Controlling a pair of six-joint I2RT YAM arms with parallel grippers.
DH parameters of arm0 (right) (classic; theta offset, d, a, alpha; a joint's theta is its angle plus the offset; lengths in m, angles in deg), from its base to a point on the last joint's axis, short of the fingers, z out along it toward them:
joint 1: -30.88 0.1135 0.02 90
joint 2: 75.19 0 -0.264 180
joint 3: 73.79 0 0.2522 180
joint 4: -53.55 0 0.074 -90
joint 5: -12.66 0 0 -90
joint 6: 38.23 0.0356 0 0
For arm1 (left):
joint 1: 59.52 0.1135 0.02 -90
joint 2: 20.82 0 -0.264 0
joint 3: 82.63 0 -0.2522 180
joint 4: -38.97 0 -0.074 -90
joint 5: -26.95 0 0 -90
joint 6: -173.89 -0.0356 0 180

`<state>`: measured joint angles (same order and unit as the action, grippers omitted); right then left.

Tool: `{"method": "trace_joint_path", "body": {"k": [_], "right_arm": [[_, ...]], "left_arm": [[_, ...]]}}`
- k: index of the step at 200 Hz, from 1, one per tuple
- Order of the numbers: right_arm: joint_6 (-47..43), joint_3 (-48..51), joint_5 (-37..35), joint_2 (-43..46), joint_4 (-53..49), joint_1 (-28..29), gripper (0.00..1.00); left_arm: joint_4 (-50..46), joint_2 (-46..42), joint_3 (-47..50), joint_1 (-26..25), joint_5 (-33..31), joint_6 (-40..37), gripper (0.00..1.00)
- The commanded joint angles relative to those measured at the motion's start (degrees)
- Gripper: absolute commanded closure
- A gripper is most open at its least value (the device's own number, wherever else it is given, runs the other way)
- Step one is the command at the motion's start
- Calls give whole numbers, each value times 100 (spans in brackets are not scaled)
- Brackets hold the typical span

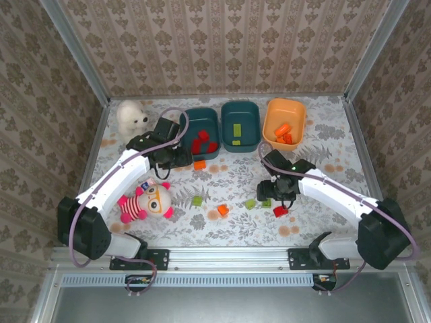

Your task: Sort the legos into containers by color

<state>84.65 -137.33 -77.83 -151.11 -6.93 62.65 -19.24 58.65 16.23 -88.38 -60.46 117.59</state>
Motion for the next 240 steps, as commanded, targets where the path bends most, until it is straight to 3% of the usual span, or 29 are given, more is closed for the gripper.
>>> {"method": "trace_joint_path", "body": {"k": [1, 47, 76, 151, 202, 240], "right_arm": [[424, -178, 380, -331, -157, -74, 26], [517, -406, 401, -1090, -167, -83, 30], [500, -470, 351, -1354, -72, -92, 35], [526, -402, 415, -1766, 123, -91, 43], [580, -478, 368, -1854, 326, -84, 65], [281, -1206, -268, -1458, -166, 54, 72]], "left_arm": [[22, -119, -61, -54, 89, 146, 48], [112, -91, -143, -153, 151, 104, 48], [390, -260, -31, -172, 544, 67, 47], [1599, -755, 769, -181, 2483, 276, 37], [1676, -872, 1013, -172, 2472, 397, 37], [1518, -913, 872, -172, 2134, 425, 37]]}}
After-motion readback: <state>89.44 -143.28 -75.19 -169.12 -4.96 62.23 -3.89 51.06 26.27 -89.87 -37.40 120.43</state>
